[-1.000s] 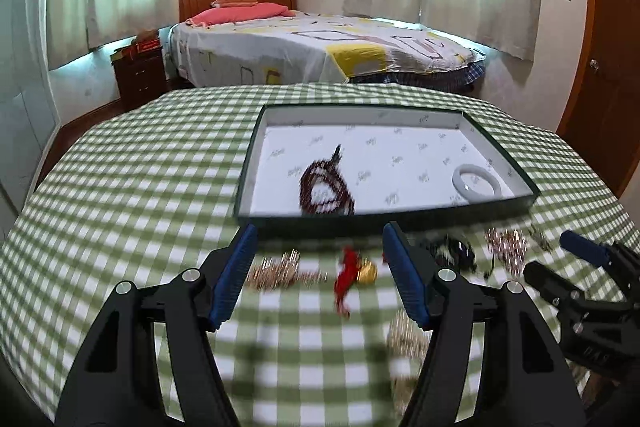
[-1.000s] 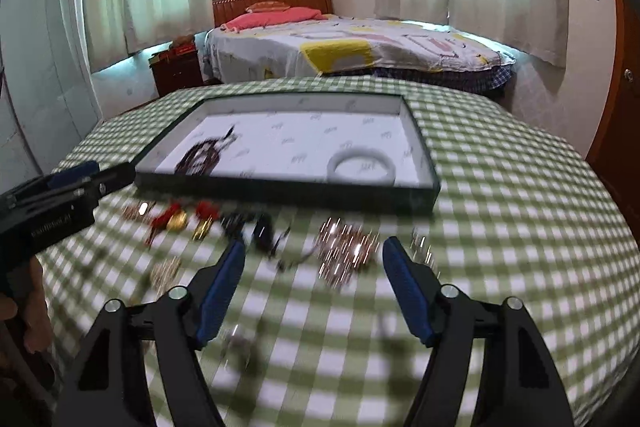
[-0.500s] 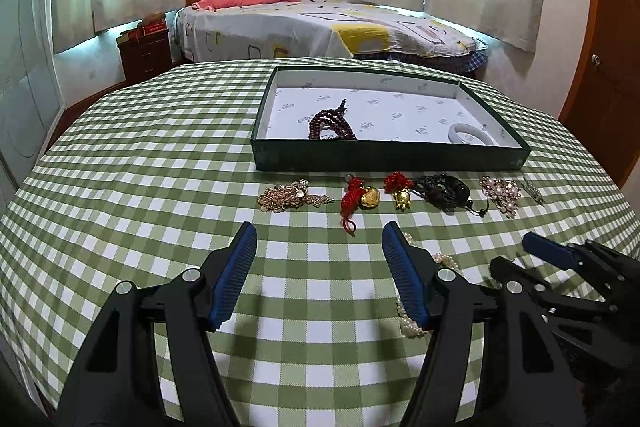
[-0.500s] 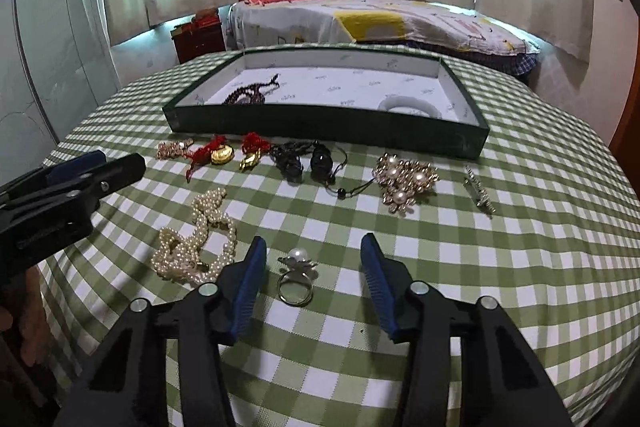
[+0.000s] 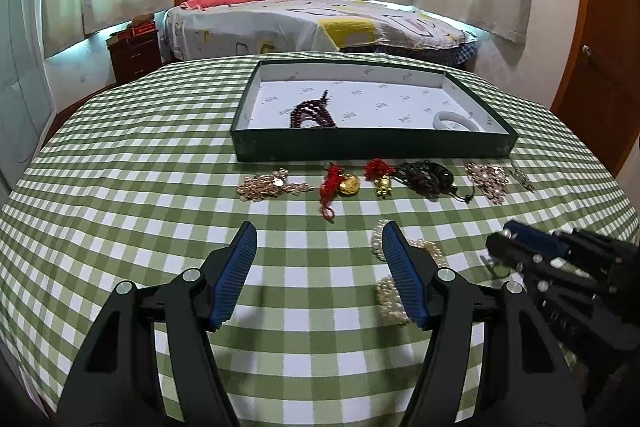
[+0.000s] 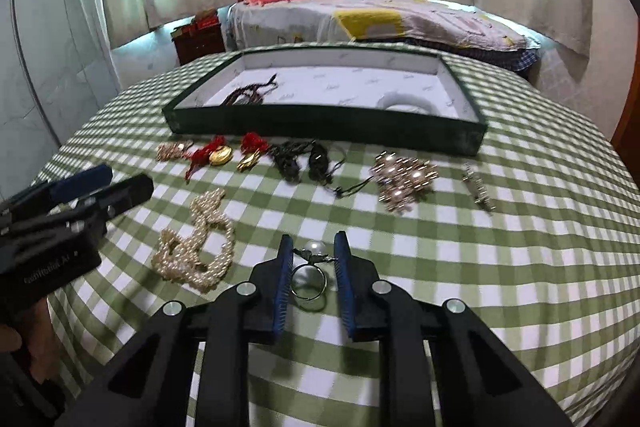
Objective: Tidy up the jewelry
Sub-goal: 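Grasp the pearl necklace with the left tool while the right tool holds the ring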
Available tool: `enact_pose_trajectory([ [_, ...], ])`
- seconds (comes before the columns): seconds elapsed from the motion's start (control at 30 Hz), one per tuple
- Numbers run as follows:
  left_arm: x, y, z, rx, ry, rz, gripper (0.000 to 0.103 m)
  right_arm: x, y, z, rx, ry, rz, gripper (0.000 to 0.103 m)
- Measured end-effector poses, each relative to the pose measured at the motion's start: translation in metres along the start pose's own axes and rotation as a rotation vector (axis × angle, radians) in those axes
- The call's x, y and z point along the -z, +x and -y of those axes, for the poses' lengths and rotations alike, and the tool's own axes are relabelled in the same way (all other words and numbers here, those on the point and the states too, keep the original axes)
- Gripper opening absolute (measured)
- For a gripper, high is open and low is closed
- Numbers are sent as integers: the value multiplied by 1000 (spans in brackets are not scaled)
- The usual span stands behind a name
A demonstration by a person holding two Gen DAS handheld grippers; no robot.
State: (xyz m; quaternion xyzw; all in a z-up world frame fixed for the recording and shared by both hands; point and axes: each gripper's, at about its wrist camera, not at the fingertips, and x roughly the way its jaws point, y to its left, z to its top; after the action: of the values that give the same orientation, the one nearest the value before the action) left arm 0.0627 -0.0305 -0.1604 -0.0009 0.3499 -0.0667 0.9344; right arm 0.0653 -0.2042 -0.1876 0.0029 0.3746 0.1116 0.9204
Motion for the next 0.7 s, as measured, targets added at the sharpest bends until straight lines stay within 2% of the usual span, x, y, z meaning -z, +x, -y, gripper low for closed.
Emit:
enact_pose_trajectory([
  [0.17, 6, 1, 16, 42, 22, -15, 63, -2, -8, 18, 19, 41, 24, 22],
  [0.3, 12, 6, 32, 69, 56, -38, 57, 0, -15, 32, 43, 60, 48, 22],
  [0.6, 20, 20, 47, 106, 78, -86, 57, 5, -16, 49, 47, 116, 62, 22],
  [0.7, 22, 22, 47, 106, 77, -87, 49, 5, -15, 47, 43, 110, 61, 22],
])
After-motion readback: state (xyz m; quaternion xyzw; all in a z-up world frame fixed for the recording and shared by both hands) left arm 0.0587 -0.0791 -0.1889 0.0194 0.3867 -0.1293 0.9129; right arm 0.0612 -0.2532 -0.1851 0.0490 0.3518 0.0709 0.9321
